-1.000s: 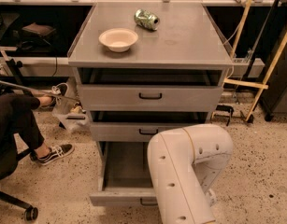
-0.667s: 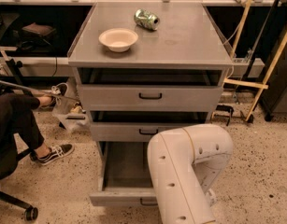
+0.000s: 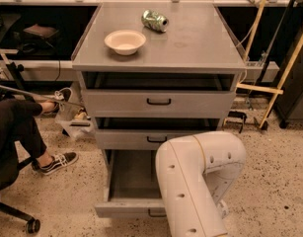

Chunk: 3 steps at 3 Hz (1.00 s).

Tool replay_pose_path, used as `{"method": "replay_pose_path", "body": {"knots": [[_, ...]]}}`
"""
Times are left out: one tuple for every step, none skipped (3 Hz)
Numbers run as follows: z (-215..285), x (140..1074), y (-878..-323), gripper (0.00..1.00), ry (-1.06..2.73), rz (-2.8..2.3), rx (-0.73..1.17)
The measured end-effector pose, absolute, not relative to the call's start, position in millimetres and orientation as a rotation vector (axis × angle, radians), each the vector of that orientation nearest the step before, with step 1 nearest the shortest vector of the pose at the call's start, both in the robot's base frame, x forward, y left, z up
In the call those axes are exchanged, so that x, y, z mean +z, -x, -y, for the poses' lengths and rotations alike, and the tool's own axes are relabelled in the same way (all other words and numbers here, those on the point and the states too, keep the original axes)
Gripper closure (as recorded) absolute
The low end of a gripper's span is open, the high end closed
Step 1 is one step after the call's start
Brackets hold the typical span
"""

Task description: Open bottom drawer

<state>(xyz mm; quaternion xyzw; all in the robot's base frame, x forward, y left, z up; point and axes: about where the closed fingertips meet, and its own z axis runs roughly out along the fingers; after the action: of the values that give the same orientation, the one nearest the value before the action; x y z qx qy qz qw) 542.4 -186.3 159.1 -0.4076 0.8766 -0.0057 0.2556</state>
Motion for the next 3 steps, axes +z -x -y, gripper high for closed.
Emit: {"method": "replay_pose_path", "body": {"knots": [[186.3,159.1,-542.4,0.0,1.106,-2.38,-0.016],[185.2,160.1,-542.4,0.0,1.109,-2.379,-0.019],[176.6,181.7,-537.6,0.0,1.134,-2.364,-0.062]]}}
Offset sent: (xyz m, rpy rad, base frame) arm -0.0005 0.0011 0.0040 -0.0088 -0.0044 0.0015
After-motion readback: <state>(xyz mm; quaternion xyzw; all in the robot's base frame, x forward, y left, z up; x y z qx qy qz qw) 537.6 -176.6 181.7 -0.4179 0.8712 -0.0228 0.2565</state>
